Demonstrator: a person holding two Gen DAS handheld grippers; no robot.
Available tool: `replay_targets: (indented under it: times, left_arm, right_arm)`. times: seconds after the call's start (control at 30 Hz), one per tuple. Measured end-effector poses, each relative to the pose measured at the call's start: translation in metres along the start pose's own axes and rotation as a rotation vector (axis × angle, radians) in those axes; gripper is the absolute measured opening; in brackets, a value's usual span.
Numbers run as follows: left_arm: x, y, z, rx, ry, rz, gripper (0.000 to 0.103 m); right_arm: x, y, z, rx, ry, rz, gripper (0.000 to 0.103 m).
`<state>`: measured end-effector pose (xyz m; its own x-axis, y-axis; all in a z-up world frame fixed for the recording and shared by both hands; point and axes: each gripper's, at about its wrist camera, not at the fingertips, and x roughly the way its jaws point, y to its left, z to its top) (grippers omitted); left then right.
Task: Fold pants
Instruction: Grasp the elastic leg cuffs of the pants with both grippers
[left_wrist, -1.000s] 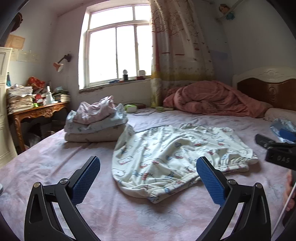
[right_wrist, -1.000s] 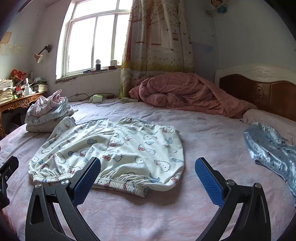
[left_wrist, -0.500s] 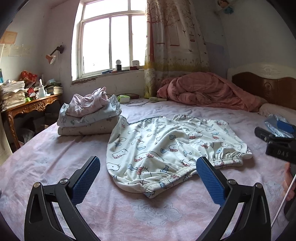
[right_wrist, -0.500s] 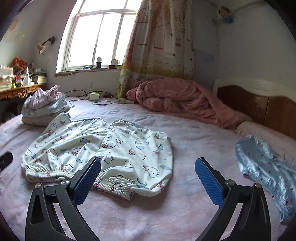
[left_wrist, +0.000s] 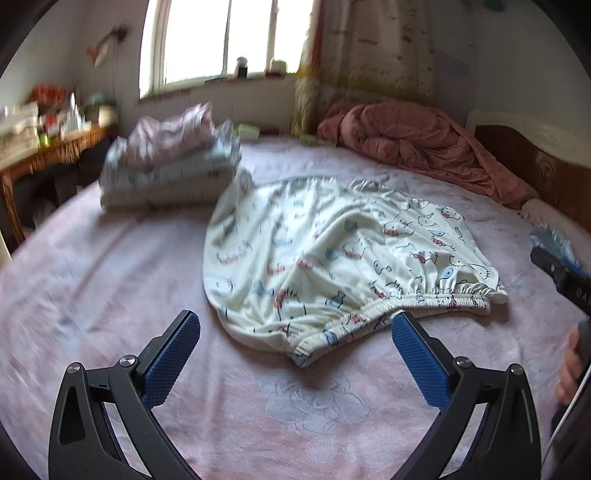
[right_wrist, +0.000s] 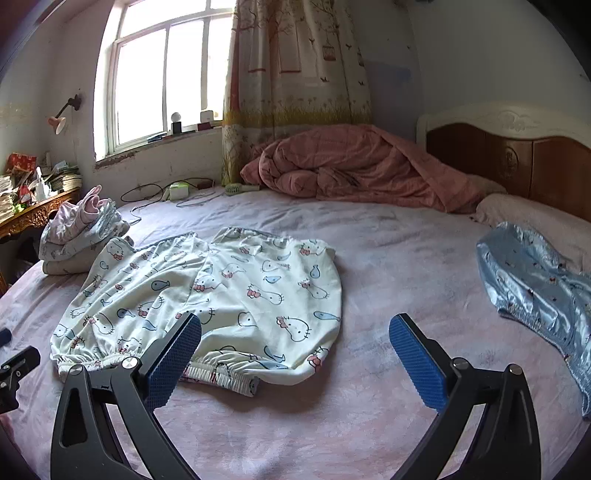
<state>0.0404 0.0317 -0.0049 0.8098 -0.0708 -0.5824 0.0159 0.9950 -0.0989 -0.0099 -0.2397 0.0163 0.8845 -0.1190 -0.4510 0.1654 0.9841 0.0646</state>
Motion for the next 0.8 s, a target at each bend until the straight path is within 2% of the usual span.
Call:
replay_targets:
  times: [0.07, 0.13, 0.2, 0.23, 0.3, 0.37, 0.47, 0.53, 0.63, 0.73, 0.8]
  left_arm:
    - [0.008, 0.009, 0.002, -0.057, 0.043, -0.026, 0.103]
    - [0.017, 0.022, 0.003, -0.124, 0.09, -0.063, 0.098]
    - [0.028, 0.035, 0.004, -0.2, 0.144, -0.104, 0.088]
    - [0.032, 0.039, 0.004, -0.227, 0.164, -0.122, 0.085]
    - [0.044, 0.046, 0.003, -0.284, 0.213, -0.166, 0.074]
    - [0.054, 0.051, 0.001, -0.325, 0.257, -0.199, 0.068]
    - [0.064, 0.054, -0.003, -0.368, 0.298, -0.23, 0.065]
    - [0.064, 0.052, -0.004, -0.37, 0.292, -0.224, 0.062]
    - [0.063, 0.045, -0.004, -0.354, 0.292, -0.252, 0.059]
    - [0.067, 0.041, -0.005, -0.347, 0.288, -0.237, 0.06]
    - [0.07, 0.037, -0.006, -0.323, 0.285, -0.224, 0.06]
  right_arm:
    - [0.006, -0.004, 0.002, 0.02, 0.048, 0.049, 0.102]
    - [0.015, -0.012, 0.005, 0.063, 0.105, 0.122, 0.102]
    - [0.026, -0.02, 0.007, 0.12, 0.168, 0.199, 0.102]
    - [0.034, -0.026, 0.008, 0.156, 0.206, 0.232, 0.098]
    - [0.049, -0.035, 0.006, 0.218, 0.277, 0.288, 0.085]
    - [0.069, -0.043, 0.0, 0.295, 0.37, 0.355, 0.07]
    - [0.092, -0.04, -0.016, 0.373, 0.491, 0.456, 0.058]
    - [0.098, -0.03, -0.023, 0.371, 0.546, 0.488, 0.057]
    - [0.105, -0.013, -0.03, 0.335, 0.59, 0.502, 0.051]
    - [0.117, -0.006, -0.035, 0.346, 0.6, 0.438, 0.051]
    - [0.125, -0.005, -0.035, 0.378, 0.6, 0.443, 0.05]
